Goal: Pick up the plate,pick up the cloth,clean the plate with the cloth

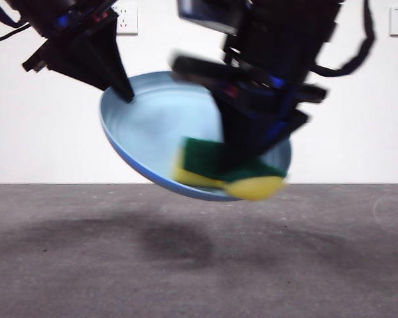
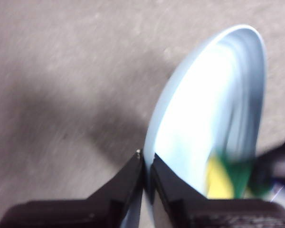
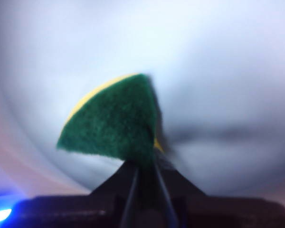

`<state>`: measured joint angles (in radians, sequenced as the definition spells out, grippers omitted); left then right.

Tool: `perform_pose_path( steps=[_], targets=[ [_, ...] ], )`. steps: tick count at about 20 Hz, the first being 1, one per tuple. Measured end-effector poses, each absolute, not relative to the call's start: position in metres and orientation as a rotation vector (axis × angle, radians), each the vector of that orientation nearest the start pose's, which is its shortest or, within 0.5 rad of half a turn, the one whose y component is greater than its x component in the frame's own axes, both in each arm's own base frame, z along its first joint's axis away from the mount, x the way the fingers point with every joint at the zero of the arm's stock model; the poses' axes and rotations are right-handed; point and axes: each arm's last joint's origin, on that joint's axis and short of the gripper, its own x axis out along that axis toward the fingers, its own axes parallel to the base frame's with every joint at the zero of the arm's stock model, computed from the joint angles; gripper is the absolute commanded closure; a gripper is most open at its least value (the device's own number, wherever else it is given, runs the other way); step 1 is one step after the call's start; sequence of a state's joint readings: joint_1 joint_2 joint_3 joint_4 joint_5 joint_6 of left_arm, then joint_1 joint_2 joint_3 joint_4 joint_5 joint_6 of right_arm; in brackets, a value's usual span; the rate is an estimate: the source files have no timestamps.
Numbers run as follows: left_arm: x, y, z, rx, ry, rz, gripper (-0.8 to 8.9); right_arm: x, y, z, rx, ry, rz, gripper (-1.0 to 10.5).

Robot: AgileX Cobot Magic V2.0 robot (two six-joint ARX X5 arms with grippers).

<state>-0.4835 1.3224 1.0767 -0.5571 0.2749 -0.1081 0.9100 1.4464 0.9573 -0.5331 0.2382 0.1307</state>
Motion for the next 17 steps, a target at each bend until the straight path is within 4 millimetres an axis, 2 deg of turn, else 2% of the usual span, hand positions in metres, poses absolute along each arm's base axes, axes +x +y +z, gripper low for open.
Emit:
perform_pose_path(
  steps=[5,8,11,17],
  targets=[
    [0.234,-0.13,0.284,0.0,0.938,-0.65,8.21,0.189,0.211,0.224,-0.513,0.8,0.323,9.6],
    [0.232,-0.129,0.282,0.004,0.97,-0.644,8.21,0.198,0.211,0.227,-0.448,0.747,0.316,9.6],
    [0.231,-0.129,0.282,0.003,0.98,-0.648,8.21,0.207,0.213,0.232,-0.343,0.705,0.396,9.6],
    [0.232,-0.13,0.283,-0.007,0.965,-0.67,8.22,0.213,0.226,0.244,-0.136,0.634,0.688,9.6]
  ],
)
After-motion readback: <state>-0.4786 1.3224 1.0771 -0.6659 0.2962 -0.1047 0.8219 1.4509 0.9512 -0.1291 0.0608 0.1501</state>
